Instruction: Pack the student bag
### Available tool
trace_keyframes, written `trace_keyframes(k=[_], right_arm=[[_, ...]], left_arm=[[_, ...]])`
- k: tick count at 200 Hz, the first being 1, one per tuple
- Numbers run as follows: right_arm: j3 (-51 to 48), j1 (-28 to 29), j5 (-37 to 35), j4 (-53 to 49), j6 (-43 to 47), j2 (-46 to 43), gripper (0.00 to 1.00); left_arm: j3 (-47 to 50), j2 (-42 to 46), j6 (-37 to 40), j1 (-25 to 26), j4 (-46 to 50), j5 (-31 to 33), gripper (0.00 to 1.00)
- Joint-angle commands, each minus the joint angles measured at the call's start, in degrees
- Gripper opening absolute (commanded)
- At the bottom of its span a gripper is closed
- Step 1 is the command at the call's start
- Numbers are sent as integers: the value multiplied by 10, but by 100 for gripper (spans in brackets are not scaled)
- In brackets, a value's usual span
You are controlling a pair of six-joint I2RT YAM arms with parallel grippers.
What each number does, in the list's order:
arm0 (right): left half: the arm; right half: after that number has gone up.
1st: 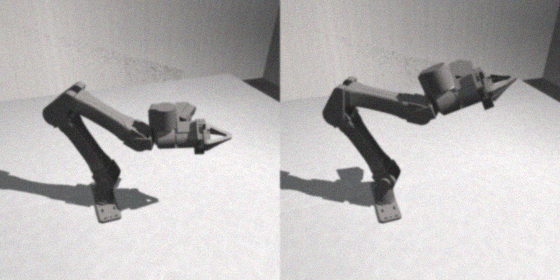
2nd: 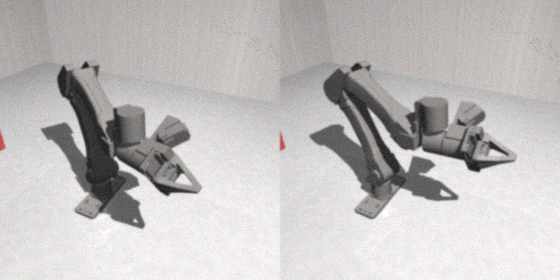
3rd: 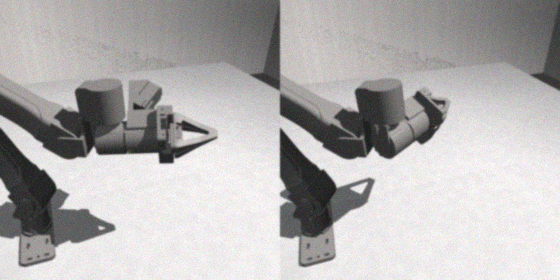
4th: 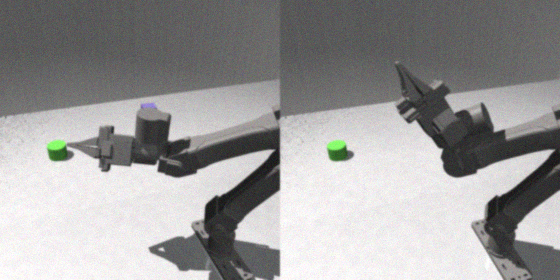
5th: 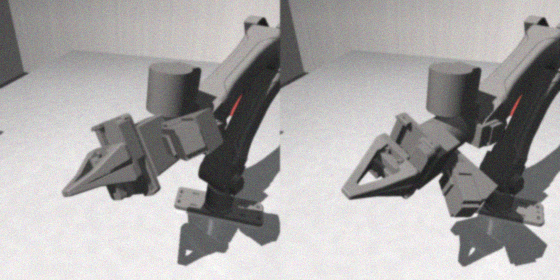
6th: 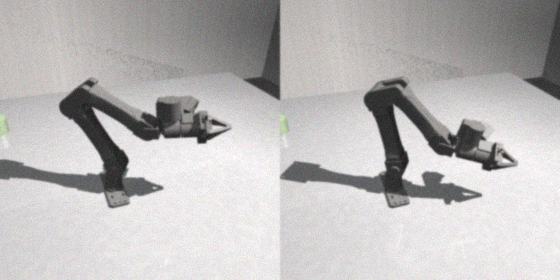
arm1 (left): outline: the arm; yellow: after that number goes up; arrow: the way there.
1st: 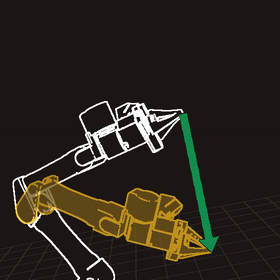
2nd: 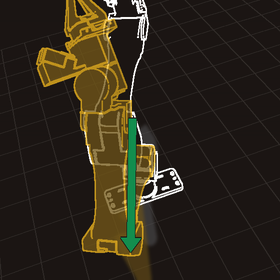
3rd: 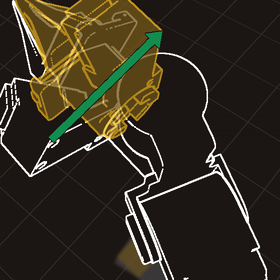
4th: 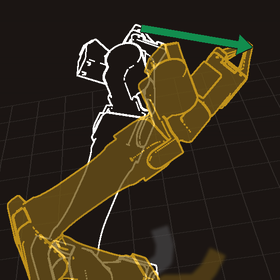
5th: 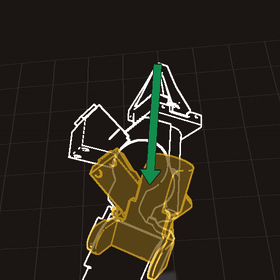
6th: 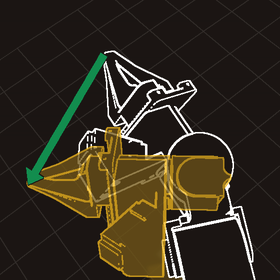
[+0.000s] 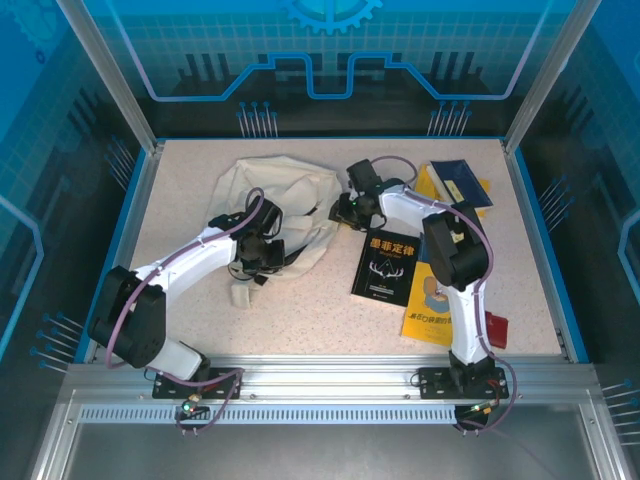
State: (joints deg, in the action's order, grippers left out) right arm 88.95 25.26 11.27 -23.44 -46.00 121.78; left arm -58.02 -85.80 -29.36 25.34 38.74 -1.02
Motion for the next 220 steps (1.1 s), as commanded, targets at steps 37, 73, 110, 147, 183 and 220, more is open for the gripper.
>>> trace_keyframes(k=[37, 73, 110, 147, 183, 220], right_arm=[[-175, -1, 141, 38, -90, -170, 68], [-239, 31, 160, 125, -159, -185, 63], [-260, 34, 161, 214, -196, -154, 51], [-258, 34, 156, 242, -213, -127, 41], [-262, 32, 133, 231, -207, -123, 29], [-253, 22, 95, 205, -174, -122, 2]], left_arm=[[-35, -31, 19, -1, -60, -109, 0], [-42, -49, 6, -1, -75, -126, 0], [-41, -64, -3, 0, -82, -137, 0], [-41, -65, -3, 0, -83, -138, 0], [-46, -64, 3, -1, -75, -131, 0], [-50, -58, 11, 0, -57, -112, 0]])
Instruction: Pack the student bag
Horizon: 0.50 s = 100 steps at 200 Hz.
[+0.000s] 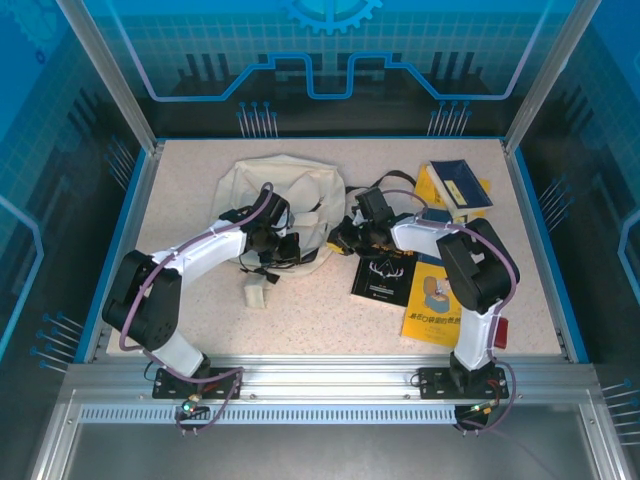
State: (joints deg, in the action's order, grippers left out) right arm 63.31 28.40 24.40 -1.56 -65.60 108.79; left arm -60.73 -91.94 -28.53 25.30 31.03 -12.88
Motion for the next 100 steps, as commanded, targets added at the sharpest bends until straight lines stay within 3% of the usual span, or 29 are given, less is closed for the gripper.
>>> trace_keyframes(k=[1, 67, 100], right_arm=[[4, -10, -37, -15, 23, 8, 2], [89, -50, -129, -101, 116, 29, 0], [168, -79, -126, -138, 159, 79, 0]], left_arm=[[-23, 4, 3, 0, 21, 8, 0], [-27, 28, 41, 0, 93, 90, 0], [-10, 37, 57, 0, 105, 138, 0]])
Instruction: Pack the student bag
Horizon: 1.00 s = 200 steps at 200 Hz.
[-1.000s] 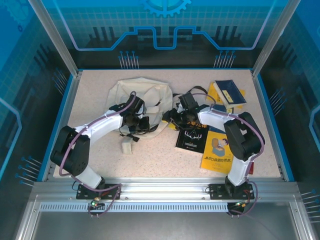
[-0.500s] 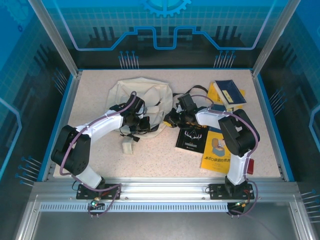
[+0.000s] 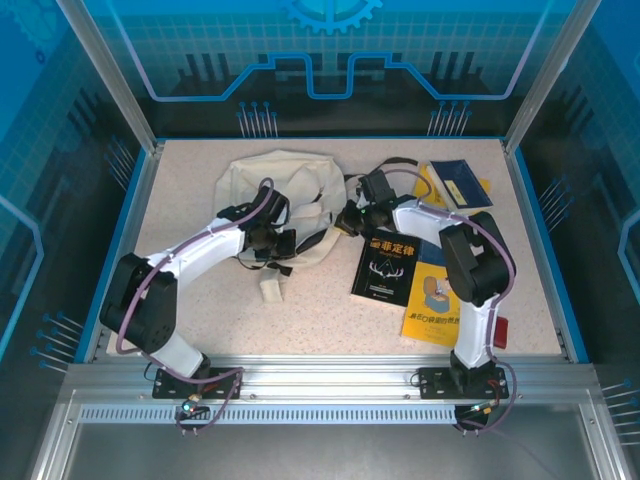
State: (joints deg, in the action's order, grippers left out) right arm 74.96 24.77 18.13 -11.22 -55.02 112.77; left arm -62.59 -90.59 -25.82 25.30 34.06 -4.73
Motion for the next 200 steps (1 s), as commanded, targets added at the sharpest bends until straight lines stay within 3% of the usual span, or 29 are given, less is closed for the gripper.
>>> trace_keyframes(k=[1, 17, 28, 65, 88, 110, 140, 200], right_arm=[[54, -43, -63, -43, 54, 41, 0], [81, -50, -52, -59, 71, 48, 0], [83, -51, -30, -57, 76, 40, 8], [4, -34, 37, -29, 30, -48, 59], [-82, -13, 81, 19, -62, -96, 76], [-122, 19, 96, 66, -124, -116, 80], [-91, 47, 90, 67, -159, -89, 80], [-53, 62, 68, 63, -191, -28, 64]], left_arm=[[9, 23, 31, 0, 74, 58, 0], [11, 25, 38, -1, 72, 64, 0], [7, 24, 39, 0, 61, 53, 0], [-13, 8, 25, 1, 0, -26, 0], [-26, -4, 19, 1, -24, -61, 0], [-32, -12, 17, 3, -41, -84, 0], [-28, -20, 12, 5, -57, -107, 0], [-25, -21, 6, 6, -65, -109, 0]])
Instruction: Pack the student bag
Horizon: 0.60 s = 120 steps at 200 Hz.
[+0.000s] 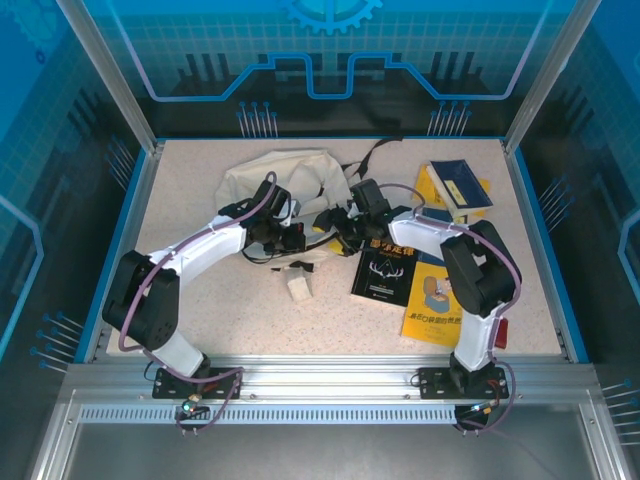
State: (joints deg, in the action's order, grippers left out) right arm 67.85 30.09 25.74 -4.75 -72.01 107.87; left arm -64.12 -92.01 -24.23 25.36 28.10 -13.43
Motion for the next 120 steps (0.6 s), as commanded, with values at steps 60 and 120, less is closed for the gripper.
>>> trace_keyframes(k=[60, 120], right_arm=[[42, -3, -93, -81, 47, 24, 20], [92, -33, -191, -161, 125, 40, 15]], left_arm=[[-5, 11, 19, 5, 61, 73, 0], [42, 57, 35, 4, 119, 250, 0]])
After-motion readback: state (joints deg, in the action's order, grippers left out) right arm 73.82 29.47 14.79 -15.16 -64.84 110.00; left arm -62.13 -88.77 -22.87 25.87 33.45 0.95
